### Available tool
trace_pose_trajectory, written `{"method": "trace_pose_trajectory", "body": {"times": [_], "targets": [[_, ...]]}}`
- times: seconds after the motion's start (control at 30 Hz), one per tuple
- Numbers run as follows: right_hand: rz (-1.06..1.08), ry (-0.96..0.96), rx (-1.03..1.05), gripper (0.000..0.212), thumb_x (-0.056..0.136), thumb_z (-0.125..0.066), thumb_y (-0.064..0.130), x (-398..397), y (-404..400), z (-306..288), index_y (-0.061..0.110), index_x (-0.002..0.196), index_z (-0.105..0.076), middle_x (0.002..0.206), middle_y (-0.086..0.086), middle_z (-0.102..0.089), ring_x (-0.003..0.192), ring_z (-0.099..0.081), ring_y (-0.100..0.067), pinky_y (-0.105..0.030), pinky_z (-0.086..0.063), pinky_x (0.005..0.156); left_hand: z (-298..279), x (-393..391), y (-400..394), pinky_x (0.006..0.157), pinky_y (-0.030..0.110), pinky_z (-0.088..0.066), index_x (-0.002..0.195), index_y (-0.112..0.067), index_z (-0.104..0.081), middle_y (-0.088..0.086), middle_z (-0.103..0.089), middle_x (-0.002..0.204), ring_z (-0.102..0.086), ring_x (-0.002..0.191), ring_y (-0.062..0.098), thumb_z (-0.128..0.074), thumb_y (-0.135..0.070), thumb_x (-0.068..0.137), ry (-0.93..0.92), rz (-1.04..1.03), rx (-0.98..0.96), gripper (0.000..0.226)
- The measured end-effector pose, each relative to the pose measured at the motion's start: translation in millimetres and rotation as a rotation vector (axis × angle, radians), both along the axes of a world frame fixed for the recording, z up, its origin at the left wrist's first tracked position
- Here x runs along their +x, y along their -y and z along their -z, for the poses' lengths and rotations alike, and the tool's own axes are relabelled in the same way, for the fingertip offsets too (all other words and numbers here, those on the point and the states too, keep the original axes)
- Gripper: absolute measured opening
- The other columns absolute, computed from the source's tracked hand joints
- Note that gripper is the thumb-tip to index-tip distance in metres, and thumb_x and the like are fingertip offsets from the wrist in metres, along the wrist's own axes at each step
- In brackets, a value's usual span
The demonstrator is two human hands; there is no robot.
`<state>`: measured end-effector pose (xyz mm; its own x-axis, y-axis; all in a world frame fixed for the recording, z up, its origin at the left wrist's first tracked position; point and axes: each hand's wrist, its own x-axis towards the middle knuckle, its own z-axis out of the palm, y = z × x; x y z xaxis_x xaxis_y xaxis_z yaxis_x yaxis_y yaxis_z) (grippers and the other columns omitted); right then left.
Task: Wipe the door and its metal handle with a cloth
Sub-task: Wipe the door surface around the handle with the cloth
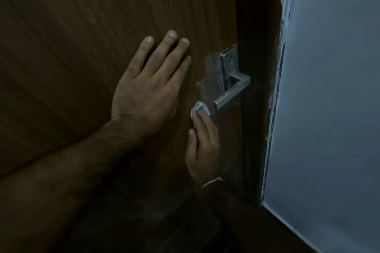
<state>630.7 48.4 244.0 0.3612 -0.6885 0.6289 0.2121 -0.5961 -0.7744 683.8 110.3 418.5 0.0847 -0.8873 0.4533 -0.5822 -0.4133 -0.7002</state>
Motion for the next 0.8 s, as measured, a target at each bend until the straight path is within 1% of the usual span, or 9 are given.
{"method": "trace_pose_trajectory", "body": {"times": [0.13,0.2,0.3,0.33,0.43,0.53,0.63,0.7,0.8], "targets": [[0.031,0.096,-0.039,0.041,0.094,-0.052,0.013,18,17,-16,0.007,0.135,-0.053,0.144,-0.003,-0.049,0.133,-0.039,-0.003,-0.019,-0.033,0.106,5,1,2,0.121,0.052,-0.008,0.146,-0.005,-0.040,0.016,-0.025,0.162,-0.014,0.152,0.034,-0.047,-0.031,0.094,0.031,-0.015,0.021,0.059],[0.008,0.072,-0.077,0.044,0.095,-0.048,0.018,17,14,-12,0.010,0.138,-0.050,0.147,0.000,-0.044,0.136,-0.037,-0.005,-0.022,-0.033,0.108,6,1,3,0.121,0.052,-0.007,0.147,-0.005,-0.039,0.016,-0.024,0.163,-0.014,0.152,0.034,-0.049,-0.032,0.093,0.042,-0.031,0.041,0.061],[-0.032,-0.037,-0.069,0.045,0.095,-0.049,0.023,-1,-3,10,0.016,0.139,-0.047,0.146,0.005,-0.040,0.132,-0.038,-0.006,-0.038,-0.044,0.102,4,0,0,0.121,0.052,-0.007,0.149,-0.006,-0.037,0.016,-0.023,0.163,-0.013,0.152,0.034,-0.051,-0.033,0.094,0.055,-0.056,0.056,0.063],[-0.020,-0.022,-0.073,0.045,0.095,-0.049,0.025,2,1,10,0.016,0.139,-0.047,0.145,0.005,-0.040,0.131,-0.038,-0.006,-0.038,-0.044,0.101,4,-1,0,0.121,0.052,-0.006,0.149,-0.007,-0.037,0.015,-0.023,0.163,-0.013,0.152,0.034,-0.051,-0.033,0.094,0.061,-0.057,0.058,0.063],[0.021,0.045,-0.071,0.047,0.096,-0.048,0.028,22,15,-3,0.016,0.141,-0.044,0.148,0.004,-0.038,0.135,-0.034,-0.005,-0.028,-0.037,0.107,6,0,2,0.121,0.051,-0.007,0.148,-0.007,-0.037,0.015,-0.023,0.163,-0.013,0.152,0.034,-0.051,-0.033,0.094,0.070,-0.054,0.060,0.062],[-0.024,-0.053,-0.103,0.049,0.096,-0.045,0.030,9,4,15,0.021,0.144,-0.039,0.150,0.007,-0.035,0.136,-0.027,0.001,-0.023,-0.031,0.109,5,-1,1,0.121,0.051,-0.007,0.148,-0.007,-0.038,0.015,-0.024,0.163,-0.014,0.152,0.034,-0.053,-0.032,0.093,0.054,-0.059,0.060,0.062],[-0.007,-0.047,-0.089,0.041,0.097,-0.044,0.027,6,10,18,0.021,0.138,-0.046,0.143,0.008,-0.042,0.133,-0.030,0.006,-0.019,-0.031,0.108,4,-1,1,0.121,0.052,-0.006,0.147,-0.006,-0.040,0.016,-0.025,0.162,-0.015,0.152,0.035,-0.051,-0.029,0.094,0.038,-0.028,0.032,0.059],[0.012,-0.019,-0.068,0.035,0.098,-0.046,0.019,12,16,14,0.016,0.132,-0.054,0.137,0.003,-0.052,0.130,-0.039,0.001,-0.020,-0.035,0.108,8,1,4,0.121,0.053,-0.008,0.146,-0.006,-0.040,0.016,-0.025,0.162,-0.015,0.152,0.035,-0.049,-0.028,0.095,0.033,-0.009,0.009,0.057],[0.008,-0.093,0.002,0.031,0.097,-0.051,0.006,-6,17,31,0.015,0.124,-0.063,0.132,0.001,-0.059,0.124,-0.048,-0.004,-0.025,-0.042,0.106,18,1,2,0.121,0.053,-0.006,0.147,-0.006,-0.039,0.016,-0.024,0.163,-0.014,0.152,0.035,-0.051,-0.029,0.094,0.023,-0.033,-0.004,0.059]]}}
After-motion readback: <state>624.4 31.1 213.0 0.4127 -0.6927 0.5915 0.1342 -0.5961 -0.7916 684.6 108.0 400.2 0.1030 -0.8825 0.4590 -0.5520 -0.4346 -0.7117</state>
